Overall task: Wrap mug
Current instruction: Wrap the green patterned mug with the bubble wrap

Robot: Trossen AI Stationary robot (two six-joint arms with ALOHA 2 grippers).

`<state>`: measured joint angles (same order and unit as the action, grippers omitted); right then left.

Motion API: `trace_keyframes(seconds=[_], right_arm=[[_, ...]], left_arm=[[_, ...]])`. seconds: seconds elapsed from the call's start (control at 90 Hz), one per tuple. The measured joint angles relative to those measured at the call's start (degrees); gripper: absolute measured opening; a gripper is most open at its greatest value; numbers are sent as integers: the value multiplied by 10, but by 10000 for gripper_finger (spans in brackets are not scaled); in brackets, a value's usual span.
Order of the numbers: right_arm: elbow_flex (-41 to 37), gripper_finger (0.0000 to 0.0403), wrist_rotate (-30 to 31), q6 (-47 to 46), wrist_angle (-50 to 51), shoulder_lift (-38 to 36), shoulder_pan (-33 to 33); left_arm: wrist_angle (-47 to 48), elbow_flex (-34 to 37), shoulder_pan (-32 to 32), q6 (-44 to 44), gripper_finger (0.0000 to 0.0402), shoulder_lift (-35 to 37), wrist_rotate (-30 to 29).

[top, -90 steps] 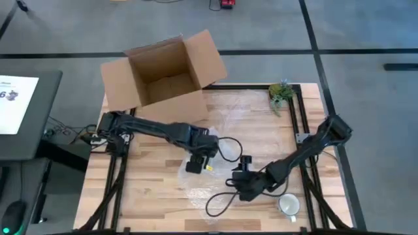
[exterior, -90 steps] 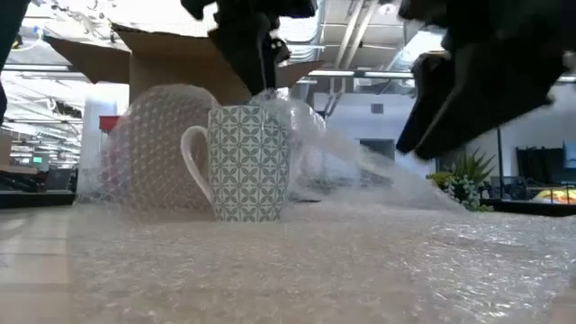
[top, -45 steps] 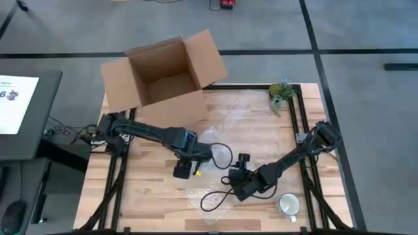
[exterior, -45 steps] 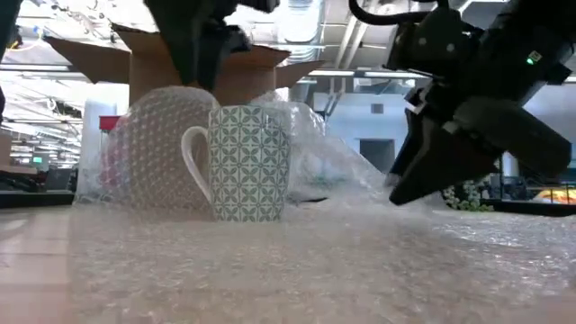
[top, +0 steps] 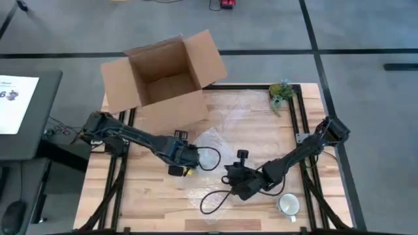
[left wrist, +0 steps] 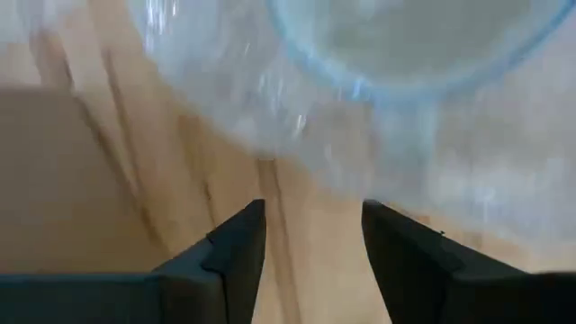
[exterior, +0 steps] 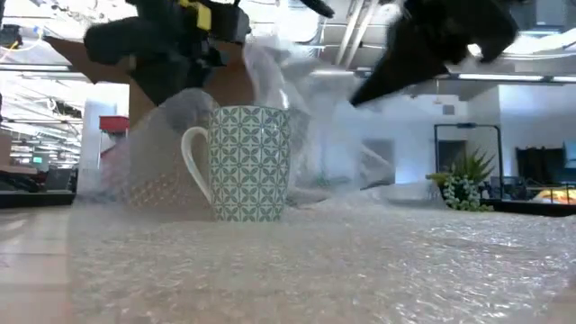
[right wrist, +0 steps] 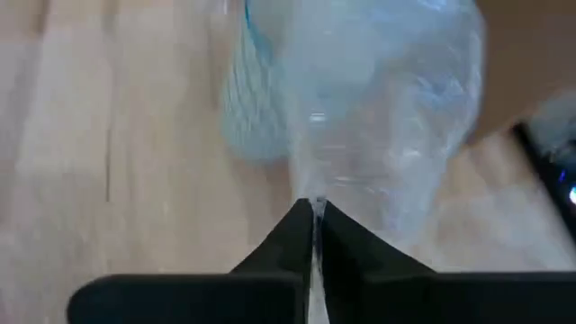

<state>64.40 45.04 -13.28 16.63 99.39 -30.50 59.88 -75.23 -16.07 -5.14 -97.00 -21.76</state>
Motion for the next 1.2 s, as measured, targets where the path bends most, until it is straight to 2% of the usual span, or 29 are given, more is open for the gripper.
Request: trace_keyframes(seconds=[0.133, 0.311, 0.5, 0.611, 0.778, 0.989, 1.067, 1.2], right_arm=[[34, 0, -40, 69, -36, 0, 22], [70, 0, -87, 106, -38, 0, 45], [78, 0, -116, 108, -54, 0, 69], [78, 0, -173, 99, -71, 9, 89], [78, 0, -213, 87, -46, 39, 110], [79, 0, -244, 44, -13, 49, 138], [79, 0, -287, 33, -9, 48, 153], [77, 0, -404, 30, 4, 50, 179]], left_arm=[[-89, 36, -1, 17, 164, 5, -1], [-189, 62, -2, 50, 164, 5, 0], [-211, 58, -8, 71, 164, 5, 0], [-226, 57, -14, 77, 164, 8, -1], [-230, 57, -28, 84, 164, 17, -2], [-203, 57, -52, 80, 164, 63, -3], [-192, 57, -57, 69, 164, 84, -13], [-197, 59, -61, 60, 164, 111, -44]])
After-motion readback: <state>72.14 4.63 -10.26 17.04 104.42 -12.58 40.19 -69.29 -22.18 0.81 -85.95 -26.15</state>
